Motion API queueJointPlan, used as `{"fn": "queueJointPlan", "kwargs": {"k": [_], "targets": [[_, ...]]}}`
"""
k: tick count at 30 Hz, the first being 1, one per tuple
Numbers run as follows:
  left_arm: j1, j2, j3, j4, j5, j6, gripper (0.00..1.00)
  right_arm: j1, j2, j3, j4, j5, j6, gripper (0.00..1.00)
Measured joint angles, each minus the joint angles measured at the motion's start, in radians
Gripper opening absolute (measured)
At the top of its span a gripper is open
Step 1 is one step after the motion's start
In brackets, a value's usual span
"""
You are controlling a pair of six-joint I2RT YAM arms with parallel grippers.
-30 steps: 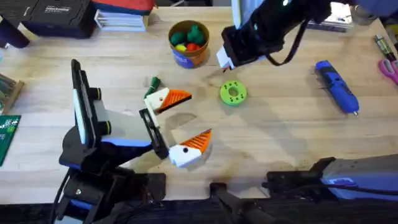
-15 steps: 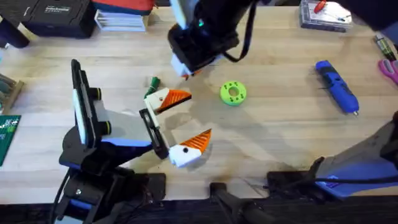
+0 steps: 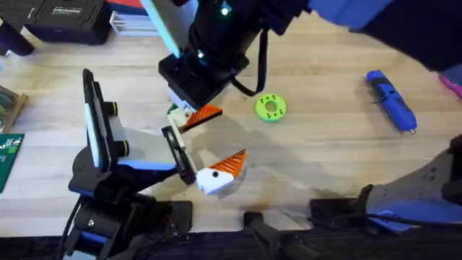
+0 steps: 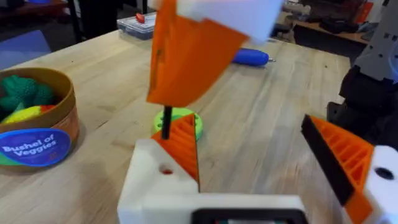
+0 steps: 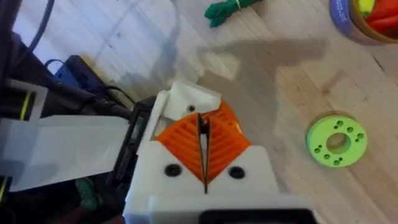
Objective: Pick up the gripper from the table and insert it into the empty holder that is missing its gripper. Then pick up a screw, insert it into the mounting hole, and use the screwdriver to tighten it. Finally, clean up the table by picking up the vegetable and placing it into the bucket.
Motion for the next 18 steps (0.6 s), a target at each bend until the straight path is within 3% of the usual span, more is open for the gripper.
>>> {"fn": "queueJointPlan", "kwargs": {"k": [18], "targets": [[0.000, 0.000, 0.000, -0.001, 0.000, -0.003, 0.986, 0.048, 0.039, 0.005, -0.011, 0.049, -0.017, 0.008]]}}
